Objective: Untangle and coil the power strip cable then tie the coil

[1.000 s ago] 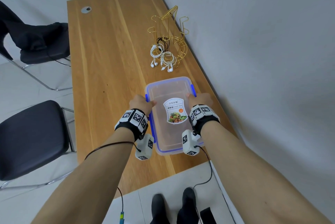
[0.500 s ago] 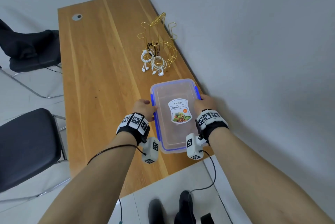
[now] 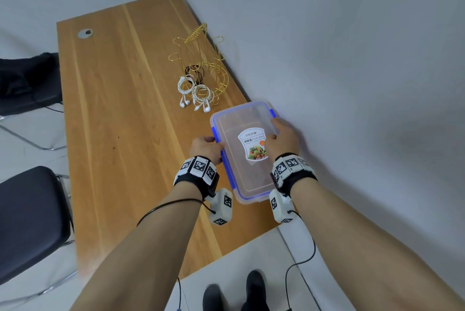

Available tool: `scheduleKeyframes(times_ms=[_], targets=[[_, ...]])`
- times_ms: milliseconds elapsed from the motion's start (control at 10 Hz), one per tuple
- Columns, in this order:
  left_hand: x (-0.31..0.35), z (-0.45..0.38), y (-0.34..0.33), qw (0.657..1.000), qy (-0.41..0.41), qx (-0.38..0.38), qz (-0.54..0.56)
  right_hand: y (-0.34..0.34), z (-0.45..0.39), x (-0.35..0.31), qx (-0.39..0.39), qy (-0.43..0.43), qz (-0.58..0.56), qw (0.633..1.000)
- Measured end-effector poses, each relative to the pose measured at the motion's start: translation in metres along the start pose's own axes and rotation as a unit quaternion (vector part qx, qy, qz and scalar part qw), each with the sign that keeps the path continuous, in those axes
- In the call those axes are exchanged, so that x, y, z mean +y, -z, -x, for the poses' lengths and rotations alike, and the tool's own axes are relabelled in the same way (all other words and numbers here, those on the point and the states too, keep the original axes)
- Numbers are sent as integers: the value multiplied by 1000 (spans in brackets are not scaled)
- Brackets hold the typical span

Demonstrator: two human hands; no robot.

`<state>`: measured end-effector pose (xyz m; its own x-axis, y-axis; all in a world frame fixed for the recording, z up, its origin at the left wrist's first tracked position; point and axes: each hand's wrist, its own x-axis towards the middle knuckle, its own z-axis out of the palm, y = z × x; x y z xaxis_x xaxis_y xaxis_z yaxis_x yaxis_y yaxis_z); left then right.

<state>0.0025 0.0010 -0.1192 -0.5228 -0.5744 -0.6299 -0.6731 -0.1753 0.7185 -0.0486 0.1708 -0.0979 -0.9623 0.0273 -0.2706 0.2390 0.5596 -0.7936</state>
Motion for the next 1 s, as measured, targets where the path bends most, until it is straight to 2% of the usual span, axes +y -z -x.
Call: scheduleKeyframes(times_ms=[700,900,1000], targets=[[6,1,-7,999,-20,-21,-42,8,-8,-6,12,3,18,1000],[33,18,17,989,-100,15,-108,20,5,-39,13,27,15,999],[65,35,36,981,-154,23,-118,29,12,-82,13,41,10,999]])
